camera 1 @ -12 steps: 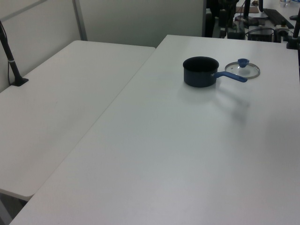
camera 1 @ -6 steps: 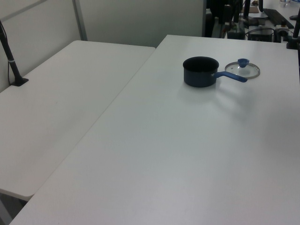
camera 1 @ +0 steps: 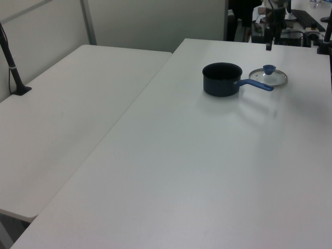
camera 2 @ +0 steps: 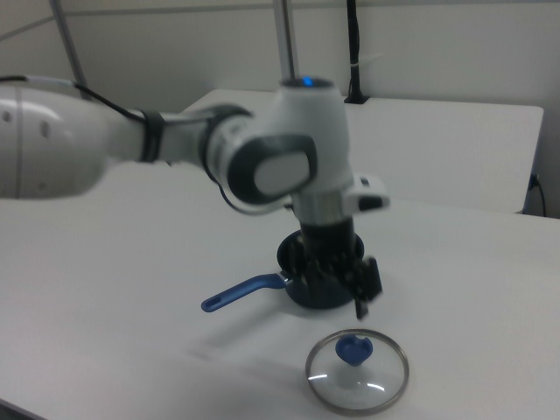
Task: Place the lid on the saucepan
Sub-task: 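Move the gripper toward the glass lid's blue knob, then lower the gripper and grasp the blue knob of the glass lid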
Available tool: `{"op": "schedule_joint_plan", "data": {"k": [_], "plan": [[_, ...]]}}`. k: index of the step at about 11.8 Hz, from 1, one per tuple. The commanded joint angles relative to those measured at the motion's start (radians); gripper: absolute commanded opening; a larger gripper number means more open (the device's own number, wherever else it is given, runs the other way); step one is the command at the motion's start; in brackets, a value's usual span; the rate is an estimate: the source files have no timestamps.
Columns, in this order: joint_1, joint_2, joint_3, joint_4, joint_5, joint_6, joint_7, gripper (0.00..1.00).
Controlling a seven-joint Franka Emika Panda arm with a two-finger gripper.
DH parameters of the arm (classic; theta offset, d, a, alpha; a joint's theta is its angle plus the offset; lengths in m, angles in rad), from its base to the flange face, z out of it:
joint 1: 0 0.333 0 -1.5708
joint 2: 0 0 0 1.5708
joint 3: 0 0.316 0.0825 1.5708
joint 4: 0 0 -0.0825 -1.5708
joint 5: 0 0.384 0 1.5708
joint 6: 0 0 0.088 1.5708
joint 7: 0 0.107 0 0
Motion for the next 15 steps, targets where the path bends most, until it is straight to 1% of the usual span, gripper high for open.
{"op": "schedule_joint_plan", "data": {"k": [1,3,5,6,7,10,11,12,13,14,15], "plan": [[-0.029,0.088,-0.009,-0.038,0.013,0.119,-0.065,1.00],[-0.035,0.138,-0.009,-0.038,0.016,0.173,-0.060,1.00],[-0.032,0.158,-0.003,-0.037,0.048,0.185,-0.056,1.00],[-0.025,0.174,0.000,-0.037,0.059,0.218,-0.051,1.00],[-0.023,0.182,0.001,-0.040,0.063,0.242,-0.045,1.00],[-0.020,0.195,0.007,-0.040,0.065,0.242,-0.043,1.00],[-0.020,0.195,0.009,-0.041,0.067,0.240,-0.044,0.91],[-0.020,0.195,0.009,-0.041,0.067,0.234,-0.057,0.76],[-0.020,0.195,0.009,-0.041,0.067,0.233,-0.065,0.57],[-0.022,0.192,0.009,-0.041,0.067,0.230,-0.080,0.40],[-0.022,0.187,0.009,-0.038,0.067,0.202,-0.082,0.34]]}}
